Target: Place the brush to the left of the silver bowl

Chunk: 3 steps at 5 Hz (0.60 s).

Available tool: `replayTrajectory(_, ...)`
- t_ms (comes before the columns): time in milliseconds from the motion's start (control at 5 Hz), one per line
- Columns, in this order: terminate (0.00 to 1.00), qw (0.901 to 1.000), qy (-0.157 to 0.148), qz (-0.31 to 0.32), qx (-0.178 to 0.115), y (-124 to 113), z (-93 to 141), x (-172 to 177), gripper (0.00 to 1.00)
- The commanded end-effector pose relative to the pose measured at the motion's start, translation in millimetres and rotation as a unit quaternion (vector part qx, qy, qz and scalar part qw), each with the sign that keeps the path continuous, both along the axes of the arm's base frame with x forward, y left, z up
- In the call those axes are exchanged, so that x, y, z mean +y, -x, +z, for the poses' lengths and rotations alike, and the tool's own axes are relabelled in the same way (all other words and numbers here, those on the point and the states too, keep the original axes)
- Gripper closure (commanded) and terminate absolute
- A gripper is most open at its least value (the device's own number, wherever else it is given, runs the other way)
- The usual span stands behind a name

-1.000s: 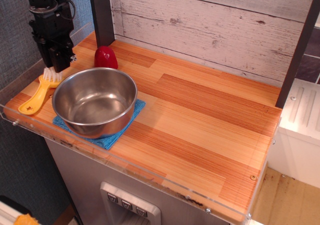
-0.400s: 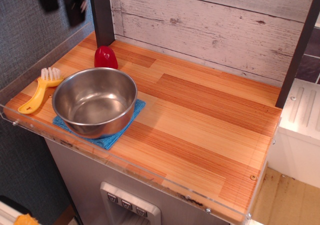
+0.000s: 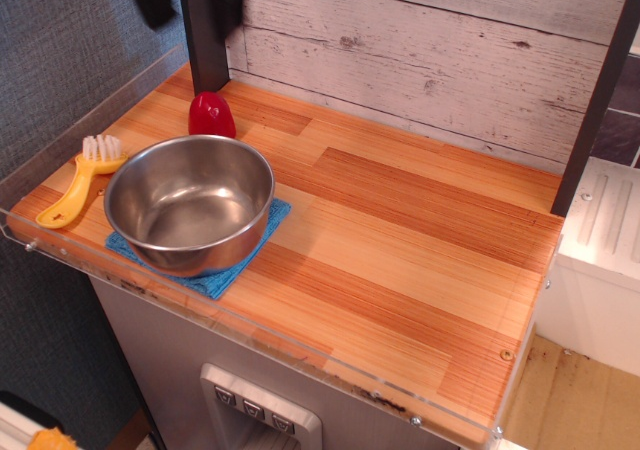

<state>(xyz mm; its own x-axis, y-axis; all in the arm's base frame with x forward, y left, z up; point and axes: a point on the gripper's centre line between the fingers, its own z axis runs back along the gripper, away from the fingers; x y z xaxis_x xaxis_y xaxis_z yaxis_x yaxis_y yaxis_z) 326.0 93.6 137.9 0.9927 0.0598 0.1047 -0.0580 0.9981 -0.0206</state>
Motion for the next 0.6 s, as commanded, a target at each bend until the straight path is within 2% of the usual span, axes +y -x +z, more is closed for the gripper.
replayTrajectory(0, 0.00, 0.9994, -0.006, -0.029, -0.018, 8.6, 13.3, -18.2, 0.00)
replayTrajectory(200, 0.00, 0.9994, -0.006, -0.029, -0.018, 8.6, 13.3, -18.2, 0.00)
replayTrajectory(400, 1.00, 0.9994, -0.006, -0.029, -0.018, 8.6, 13.3, -18.2, 0.00)
